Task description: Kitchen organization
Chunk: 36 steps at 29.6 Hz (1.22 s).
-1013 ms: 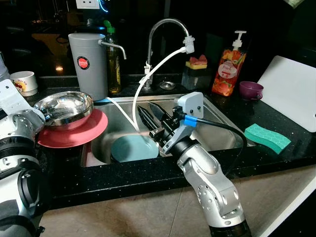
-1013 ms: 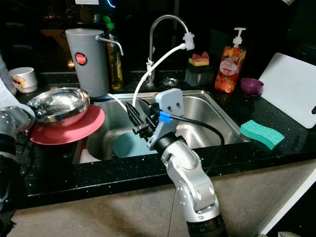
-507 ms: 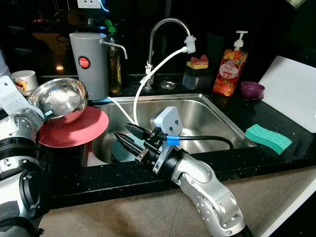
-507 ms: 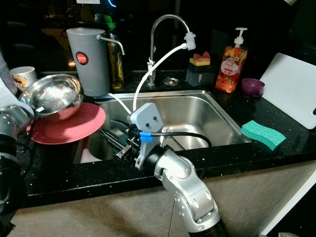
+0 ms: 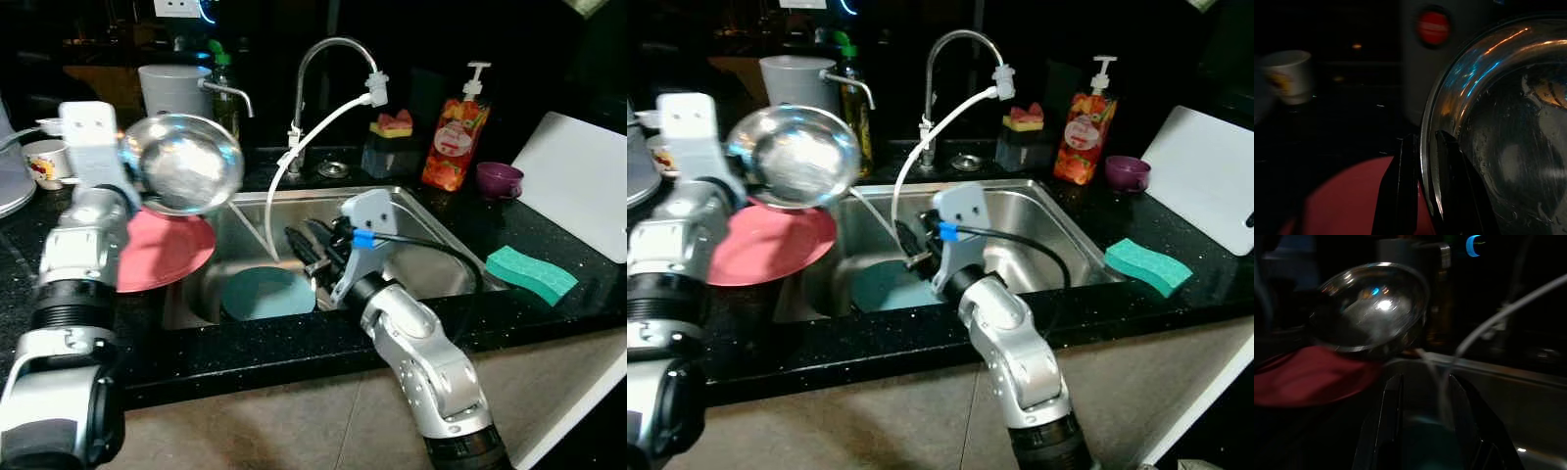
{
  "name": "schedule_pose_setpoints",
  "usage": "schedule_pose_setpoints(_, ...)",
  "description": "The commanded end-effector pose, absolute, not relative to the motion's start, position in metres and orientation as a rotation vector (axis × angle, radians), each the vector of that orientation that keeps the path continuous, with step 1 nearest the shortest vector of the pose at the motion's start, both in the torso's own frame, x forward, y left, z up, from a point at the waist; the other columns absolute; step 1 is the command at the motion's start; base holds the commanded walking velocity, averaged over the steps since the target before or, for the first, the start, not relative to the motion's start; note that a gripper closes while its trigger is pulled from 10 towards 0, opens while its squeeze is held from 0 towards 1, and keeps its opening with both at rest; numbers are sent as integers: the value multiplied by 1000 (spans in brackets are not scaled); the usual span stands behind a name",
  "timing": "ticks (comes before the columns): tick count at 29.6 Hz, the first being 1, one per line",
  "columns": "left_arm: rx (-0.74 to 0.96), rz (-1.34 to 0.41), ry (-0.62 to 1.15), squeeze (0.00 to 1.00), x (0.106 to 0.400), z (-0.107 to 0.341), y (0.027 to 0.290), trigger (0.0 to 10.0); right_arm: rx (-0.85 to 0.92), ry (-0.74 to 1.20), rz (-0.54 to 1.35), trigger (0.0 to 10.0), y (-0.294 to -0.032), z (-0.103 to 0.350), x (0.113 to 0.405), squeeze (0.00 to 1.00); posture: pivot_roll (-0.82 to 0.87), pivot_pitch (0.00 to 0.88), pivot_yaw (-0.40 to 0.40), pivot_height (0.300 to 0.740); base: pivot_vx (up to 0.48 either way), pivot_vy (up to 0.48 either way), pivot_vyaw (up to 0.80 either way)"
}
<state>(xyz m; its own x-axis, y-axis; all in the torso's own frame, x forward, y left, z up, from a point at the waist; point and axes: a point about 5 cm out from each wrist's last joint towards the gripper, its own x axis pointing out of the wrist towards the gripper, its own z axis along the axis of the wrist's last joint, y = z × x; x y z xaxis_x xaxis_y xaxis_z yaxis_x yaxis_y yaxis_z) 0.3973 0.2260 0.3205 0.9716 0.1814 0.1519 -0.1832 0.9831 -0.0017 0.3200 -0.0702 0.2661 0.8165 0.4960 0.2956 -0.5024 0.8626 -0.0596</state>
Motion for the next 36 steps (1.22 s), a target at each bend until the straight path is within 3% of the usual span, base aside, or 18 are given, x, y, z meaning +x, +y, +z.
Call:
schedule_pose_setpoints(1, 45, 133, -177, 0, 401, 326, 213, 10000, 21, -332, 479, 10000, -77, 271, 324, 0, 117, 59, -45, 740, 0, 0, 0)
schedule_pose_setpoints(3, 56, 110, -177, 0, 402, 325, 207, 10000, 21, -334, 459, 10000, -80, 272, 325, 0, 110, 57, -41, 740, 0, 0, 0)
schedule_pose_setpoints(4, 109, 25, -153, 0, 407, 319, 188, 10000, 18, -341, 403, 10000, -88, 274, 329, 0, 108, 55, -40, 740, 0, 0, 0)
schedule_pose_setpoints(11, 263, -200, -51, 0, 416, 298, 136, 10000, -45, -338, 337, 10000, -101, 275, 337, 0, 107, 45, -39, 740, 0, 0, 0)
schedule_pose_setpoints(19, 416, -327, 60, 0, 423, 270, 106, 10000, -186, -207, 405, 10000, -103, 257, 345, 0, 110, 39, -51, 740, 0, 0, 0)
schedule_pose_setpoints(26, 506, -436, 145, 20, 421, 246, 91, 10000, -237, -85, 312, 10000, -133, 241, 362, 0, 91, 40, -46, 740, 0, 0, 0)
schedule_pose_setpoints(27, 509, -436, 150, 110, 421, 244, 90, 10000, -239, -78, 307, 10000, -135, 241, 363, 0, 91, 43, -44, 740, 0, 0, 0)
schedule_pose_setpoints(28, 512, -435, 152, 110, 421, 243, 90, 10000, -240, -75, 305, 10000, -136, 240, 363, 0, 91, 43, -44, 740, 0, 0, 0)
schedule_pose_setpoints(29, 509, -431, 151, 1000, 421, 242, 90, 10000, -235, -78, 302, 10000, -137, 241, 363, 0, 88, 48, -43, 740, 0, 0, 0)
schedule_pose_setpoints(34, 428, -375, 66, 1000, 423, 254, 97, 10000, -158, -147, 264, 10000, -142, 255, 363, 0, 92, 57, -46, 740, 0, 0, 0)
schedule_pose_setpoints(36, 399, -351, 31, 953, 424, 260, 100, 10000, -136, -180, 250, 10000, -143, 259, 363, 0, 97, 61, -47, 740, 0, 0, 0)
